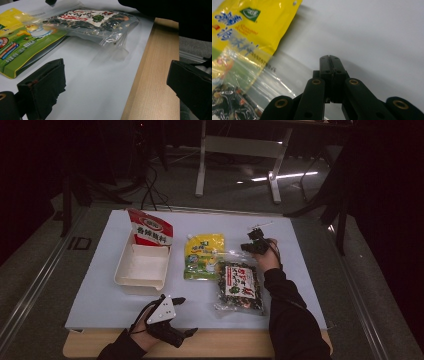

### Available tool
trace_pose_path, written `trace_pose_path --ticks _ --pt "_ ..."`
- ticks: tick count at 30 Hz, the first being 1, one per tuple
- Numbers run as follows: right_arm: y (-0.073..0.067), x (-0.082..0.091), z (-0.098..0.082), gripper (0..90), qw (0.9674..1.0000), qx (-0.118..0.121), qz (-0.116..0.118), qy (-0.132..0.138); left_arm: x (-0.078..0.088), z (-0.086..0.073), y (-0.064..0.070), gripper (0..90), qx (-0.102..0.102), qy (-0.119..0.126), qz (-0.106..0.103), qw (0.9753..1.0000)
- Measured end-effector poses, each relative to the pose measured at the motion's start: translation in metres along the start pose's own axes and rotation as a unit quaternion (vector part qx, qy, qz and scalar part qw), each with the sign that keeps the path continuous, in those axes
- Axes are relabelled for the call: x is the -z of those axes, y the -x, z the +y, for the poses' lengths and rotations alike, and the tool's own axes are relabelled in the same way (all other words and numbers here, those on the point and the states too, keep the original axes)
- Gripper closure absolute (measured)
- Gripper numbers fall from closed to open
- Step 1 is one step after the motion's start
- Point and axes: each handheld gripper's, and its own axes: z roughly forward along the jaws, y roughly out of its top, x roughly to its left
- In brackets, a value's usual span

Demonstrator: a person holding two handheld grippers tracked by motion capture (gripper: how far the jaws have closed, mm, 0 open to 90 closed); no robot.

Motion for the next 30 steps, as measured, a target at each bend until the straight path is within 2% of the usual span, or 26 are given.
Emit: trace_pose_path --ticks 2,5,10,12,16,25,30 --pt "-0.001 -0.001 -0.002 90.0 1.0000 0.001 -0.002 -0.007 0.000 0.000 0.000 3.1 -0.002 -0.001 0.000 1.0000" --pt "-0.002 0.004 -0.006 90.0 0.9999 -0.003 0.012 0.002 0.000 0.001 0.001 3.1 -0.003 -0.001 0.000 1.0000" --pt "-0.008 0.004 -0.013 90.0 0.9996 0.010 0.020 -0.019 0.000 0.001 0.001 3.1 -0.002 -0.002 0.000 1.0000" --pt "-0.010 0.005 -0.017 90.0 0.9997 0.007 0.020 -0.012 0.000 0.001 0.001 3.1 -0.004 -0.001 0.000 1.0000" --pt "-0.016 0.011 -0.024 90.0 0.9994 0.009 0.033 -0.005 0.000 0.001 0.001 3.1 -0.002 0.000 0.000 1.0000" --pt "-0.025 0.023 -0.040 89.9 0.9989 0.015 0.044 -0.005 -0.001 0.002 0.002 3.1 -0.005 -0.002 0.001 1.0000" --pt "-0.023 0.037 -0.035 85.8 0.9990 0.020 0.035 0.016 -0.001 0.002 0.001 3.1 -0.004 -0.003 0.000 1.0000"
